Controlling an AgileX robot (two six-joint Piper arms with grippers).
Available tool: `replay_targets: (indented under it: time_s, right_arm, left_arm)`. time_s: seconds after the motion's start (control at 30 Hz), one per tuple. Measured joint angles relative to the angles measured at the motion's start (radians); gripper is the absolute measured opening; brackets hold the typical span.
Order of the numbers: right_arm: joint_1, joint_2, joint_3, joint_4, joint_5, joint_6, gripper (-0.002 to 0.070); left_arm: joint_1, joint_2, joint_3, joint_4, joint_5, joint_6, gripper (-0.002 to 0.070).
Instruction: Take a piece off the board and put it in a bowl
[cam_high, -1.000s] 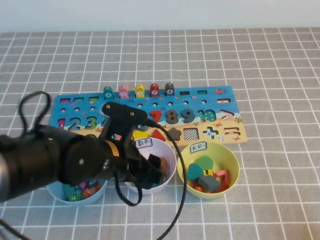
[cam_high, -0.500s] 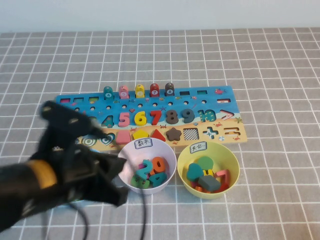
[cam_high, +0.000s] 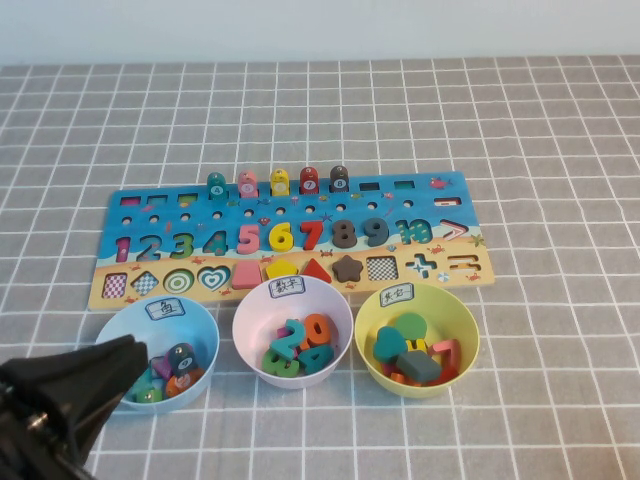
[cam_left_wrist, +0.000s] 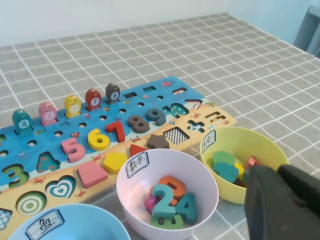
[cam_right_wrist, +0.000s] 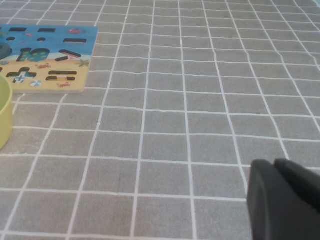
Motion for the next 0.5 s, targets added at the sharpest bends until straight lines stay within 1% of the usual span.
replay_targets:
  time_s: [0.33,0.4,0.5]
  right_arm:
    - [0.000,0.000,0.000,0.000,0.000,0.000,-0.0017]
    - [0.000,0.000,0.000,0.000,0.000,0.000,-0.0017]
    - [0.000,0.000,0.000,0.000,0.000,0.000,-0.0017]
  left_arm:
    - [0.000,-0.032,0.028,0.046,0.021,0.008,0.0000]
    - [0.000,-0.039,0.056,0.058,-0.014,0.008,0.0000]
    - [0.000,-0.065,0.121,0.065,-0.124,0.024,0.0000]
